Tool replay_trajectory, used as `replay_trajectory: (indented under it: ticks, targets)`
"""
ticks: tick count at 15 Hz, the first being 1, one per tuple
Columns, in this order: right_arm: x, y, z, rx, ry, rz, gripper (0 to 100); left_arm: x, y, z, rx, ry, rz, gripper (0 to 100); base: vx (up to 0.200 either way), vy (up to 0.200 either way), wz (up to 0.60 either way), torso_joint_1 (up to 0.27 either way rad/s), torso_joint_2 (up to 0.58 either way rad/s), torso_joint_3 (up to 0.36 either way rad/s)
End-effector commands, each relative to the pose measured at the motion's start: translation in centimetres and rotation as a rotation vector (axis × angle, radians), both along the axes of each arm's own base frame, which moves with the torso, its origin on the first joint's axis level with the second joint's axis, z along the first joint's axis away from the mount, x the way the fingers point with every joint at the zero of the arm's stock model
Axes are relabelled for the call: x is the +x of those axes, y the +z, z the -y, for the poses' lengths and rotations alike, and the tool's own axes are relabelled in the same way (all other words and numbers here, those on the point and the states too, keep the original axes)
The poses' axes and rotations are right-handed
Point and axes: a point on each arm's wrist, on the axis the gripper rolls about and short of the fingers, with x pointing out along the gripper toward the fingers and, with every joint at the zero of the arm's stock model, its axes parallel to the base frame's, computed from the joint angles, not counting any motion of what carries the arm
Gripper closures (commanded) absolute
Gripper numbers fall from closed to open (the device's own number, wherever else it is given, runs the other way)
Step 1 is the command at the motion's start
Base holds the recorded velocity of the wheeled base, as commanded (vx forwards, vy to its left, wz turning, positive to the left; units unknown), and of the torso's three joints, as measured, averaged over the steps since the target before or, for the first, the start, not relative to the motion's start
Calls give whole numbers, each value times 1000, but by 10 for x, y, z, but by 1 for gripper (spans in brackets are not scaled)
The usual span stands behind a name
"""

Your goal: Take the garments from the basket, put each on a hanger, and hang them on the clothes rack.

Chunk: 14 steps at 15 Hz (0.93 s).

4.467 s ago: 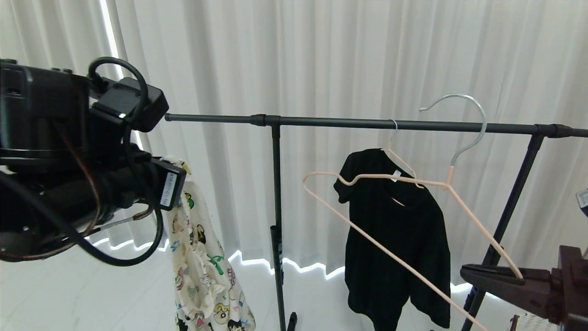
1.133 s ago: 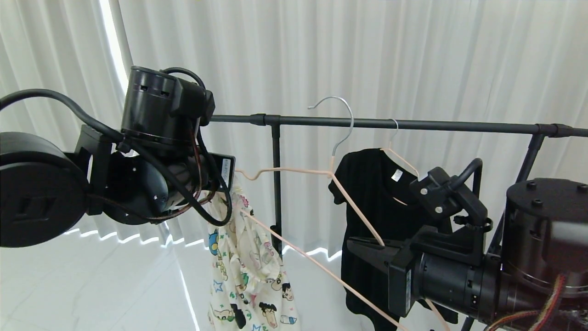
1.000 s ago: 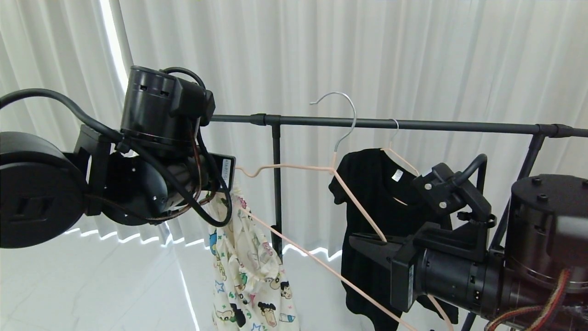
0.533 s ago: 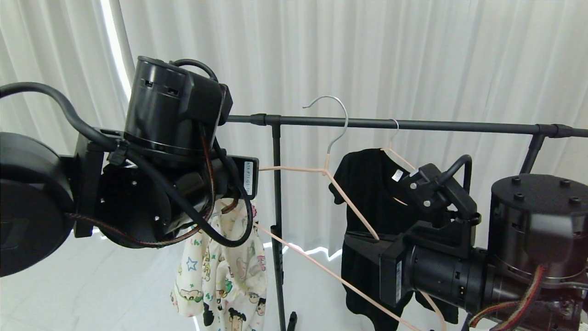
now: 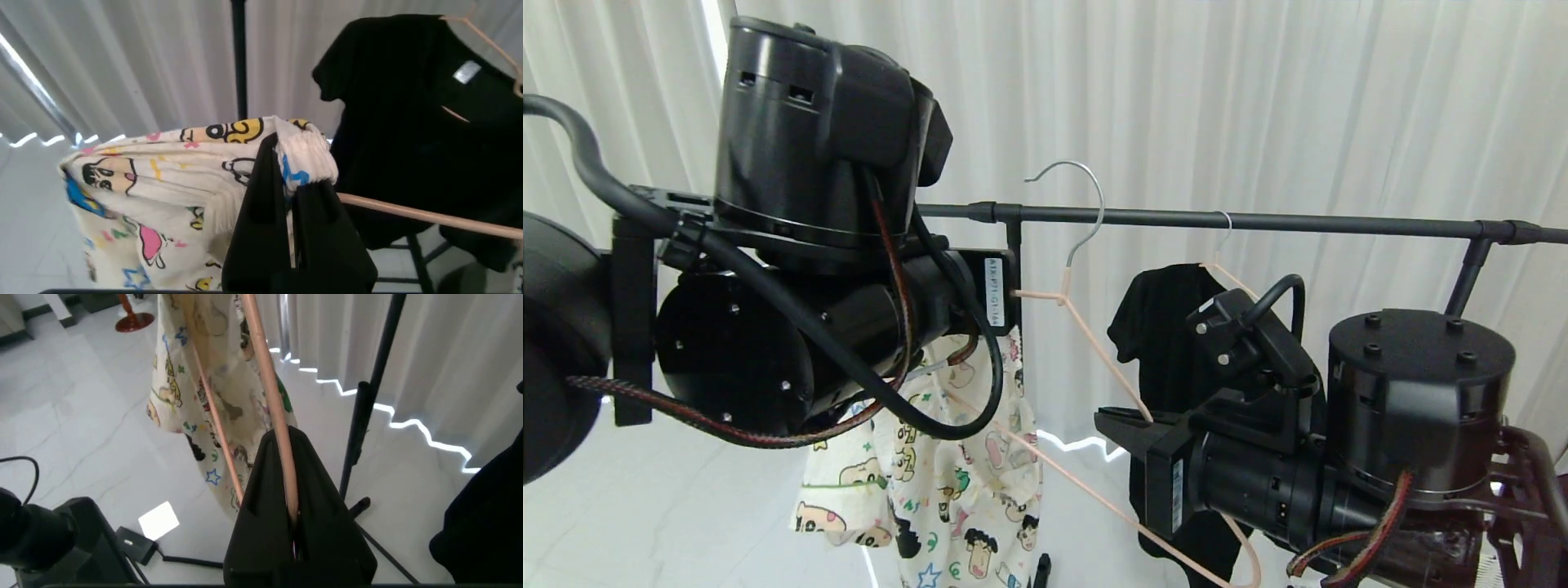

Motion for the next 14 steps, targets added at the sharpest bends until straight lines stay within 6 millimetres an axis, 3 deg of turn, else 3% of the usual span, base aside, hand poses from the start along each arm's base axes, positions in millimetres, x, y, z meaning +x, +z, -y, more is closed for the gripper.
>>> replay_trajectory:
  ticks: [1,7,11,14]
  targets:
    - [0,-4,-4,-13,8,-8,100,-8,6,8,-18,-41,12,100,0,0,0,0,0,0]
    - [0,-5,-5,-13,8,-10,100,-25,12,23,-32,-123,26,100,0,0,0,0,0,0]
    - [4,1,5,10,-52,-7,100,-7,15,5,-40,-37,34,100,0,0,0,0,0,0]
    - [6,4,12,19,-72,-11,100,-24,33,-7,-126,-188,41,100,0,0,0,0,0,0]
